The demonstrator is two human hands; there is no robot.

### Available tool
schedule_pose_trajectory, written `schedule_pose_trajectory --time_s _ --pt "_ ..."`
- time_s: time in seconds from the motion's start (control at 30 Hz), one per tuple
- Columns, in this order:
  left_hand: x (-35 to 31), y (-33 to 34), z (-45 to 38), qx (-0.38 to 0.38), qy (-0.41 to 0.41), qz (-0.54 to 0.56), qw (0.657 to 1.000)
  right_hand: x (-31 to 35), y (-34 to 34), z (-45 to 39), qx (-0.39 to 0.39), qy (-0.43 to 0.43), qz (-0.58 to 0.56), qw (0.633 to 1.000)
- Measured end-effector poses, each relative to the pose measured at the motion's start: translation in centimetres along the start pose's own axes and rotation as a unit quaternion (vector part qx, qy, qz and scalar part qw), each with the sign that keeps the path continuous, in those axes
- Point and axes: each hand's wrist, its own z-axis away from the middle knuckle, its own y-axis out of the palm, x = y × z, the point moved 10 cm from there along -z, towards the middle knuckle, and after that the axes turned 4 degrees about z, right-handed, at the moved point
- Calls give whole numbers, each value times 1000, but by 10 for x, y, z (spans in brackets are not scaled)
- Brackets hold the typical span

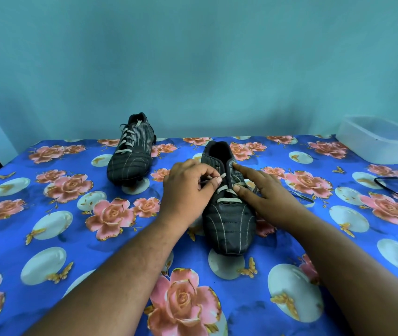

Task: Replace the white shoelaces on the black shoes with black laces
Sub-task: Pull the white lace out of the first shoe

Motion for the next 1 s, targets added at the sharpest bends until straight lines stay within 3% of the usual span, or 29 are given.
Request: schedule_pose_trajectory --time_s 0.13,0.33,0.4,0.5,0.63,0.77,1.0 --pt "8 0 -1 19 -33 -63 997 -2 2 -1 2 3 -2 1000" --pt "63 -22 -1 43 -188 -194 962 -7 5 -2 8 4 -7 1000" --pt "64 -23 -3 29 -170 -158 972 -6 4 -2 6 2 -8 1000" --pt "38 -13 -4 30 -77 -47 995 -4 3 -1 6 4 -4 1000" --pt "7 2 0 34 8 -41 999 -2 0 -1 -1 1 5 1000" --pt "8 0 -2 13 1 -37 999 -1 0 0 -3 -2 3 1000" --pt "33 0 -6 20 -49 87 995 -2 1 -1 0 3 7 1000"
